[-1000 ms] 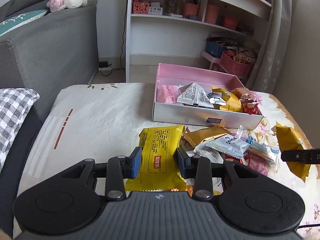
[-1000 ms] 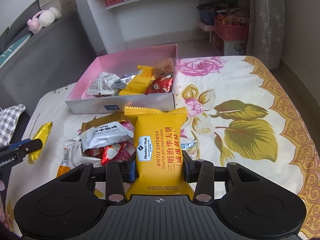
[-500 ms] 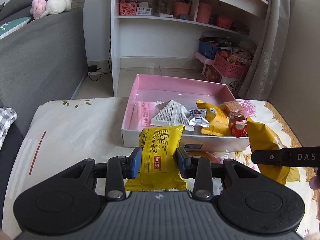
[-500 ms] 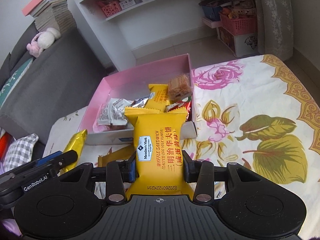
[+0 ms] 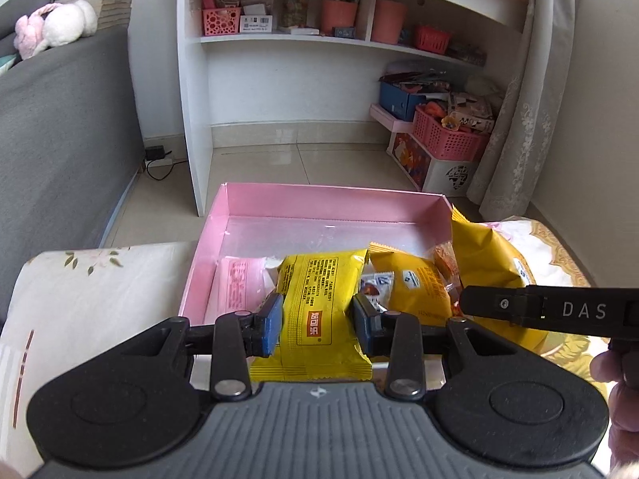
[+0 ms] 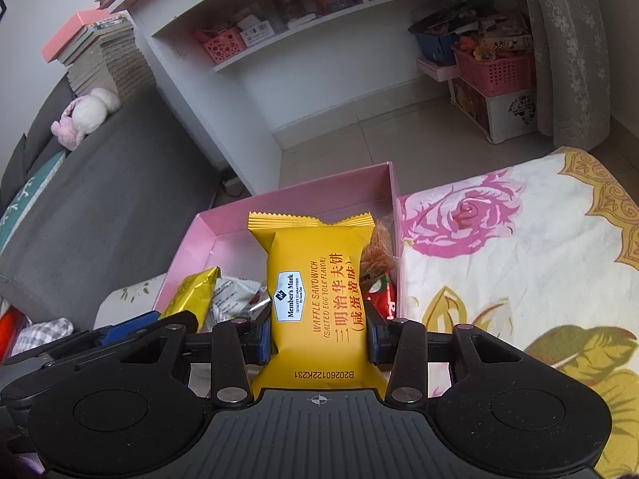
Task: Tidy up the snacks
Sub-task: 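Carry both yellow packets up and over the pink box, then lower the yellow packets into the box and open both tools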
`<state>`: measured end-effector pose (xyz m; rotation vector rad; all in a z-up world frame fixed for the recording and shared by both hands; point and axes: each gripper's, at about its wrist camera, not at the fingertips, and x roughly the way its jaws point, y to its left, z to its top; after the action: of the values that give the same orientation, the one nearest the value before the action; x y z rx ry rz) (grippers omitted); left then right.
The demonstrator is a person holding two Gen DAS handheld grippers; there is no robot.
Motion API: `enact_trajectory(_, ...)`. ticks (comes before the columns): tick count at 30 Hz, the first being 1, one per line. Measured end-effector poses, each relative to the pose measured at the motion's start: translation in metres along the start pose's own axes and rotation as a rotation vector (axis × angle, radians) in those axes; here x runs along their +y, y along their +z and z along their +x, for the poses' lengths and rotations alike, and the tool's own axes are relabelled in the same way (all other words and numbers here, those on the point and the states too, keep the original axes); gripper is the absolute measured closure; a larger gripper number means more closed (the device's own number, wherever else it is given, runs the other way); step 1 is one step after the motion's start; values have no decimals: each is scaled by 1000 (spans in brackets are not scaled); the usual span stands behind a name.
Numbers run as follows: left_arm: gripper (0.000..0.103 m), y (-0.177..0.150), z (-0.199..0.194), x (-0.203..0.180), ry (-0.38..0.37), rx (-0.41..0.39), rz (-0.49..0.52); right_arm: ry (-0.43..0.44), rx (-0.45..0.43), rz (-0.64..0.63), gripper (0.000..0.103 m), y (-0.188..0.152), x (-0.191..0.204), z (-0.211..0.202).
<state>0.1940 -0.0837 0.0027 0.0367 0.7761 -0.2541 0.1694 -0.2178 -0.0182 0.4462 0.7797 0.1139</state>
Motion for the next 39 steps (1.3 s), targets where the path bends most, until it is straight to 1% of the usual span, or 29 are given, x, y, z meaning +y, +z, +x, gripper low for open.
enact_trajectory(2, 69, 4, 9, -4, 19, -3, 24, 3, -5, -12, 62, 6, -1, 8)
enact_trajectory(8, 69, 16, 27, -6, 39, -29, 59, -7, -11, -34, 62, 22, -3, 34)
enact_trajectory(16, 69, 30, 42, -7, 27, -70, 69, 19, -15, 20, 61, 34, -12, 57)
enact_trajectory(18, 69, 33, 44, -9, 45, -69, 85, 33, -23, 28, 59, 35, -14, 58)
enact_trajectory(20, 69, 36, 47, -9, 68, -66, 93, 44, -30, 32, 58, 36, -15, 59)
enact_trajectory(23, 69, 38, 48, -3, 101, -65, 69, 51, -30, 22, 57, 37, -16, 59)
enact_trajectory(25, 69, 38, 49, 3, 130, -58, 52, 51, -32, 12, 51, 37, -15, 59)
enact_trajectory(29, 69, 36, 53, 14, 205, -33, 19, 57, -38, -4, 46, 37, -10, 57)
enact_trajectory(31, 68, 35, 52, 18, 228, -29, 8, 58, -40, -15, 40, 37, -7, 55)
enact_trajectory(34, 66, 36, 48, 21, 214, -36, -17, 62, -45, -26, 33, 37, -3, 52)
enact_trajectory(39, 57, 39, 41, 16, 202, -41, 8, 55, -44, -31, 30, 37, 1, 43)
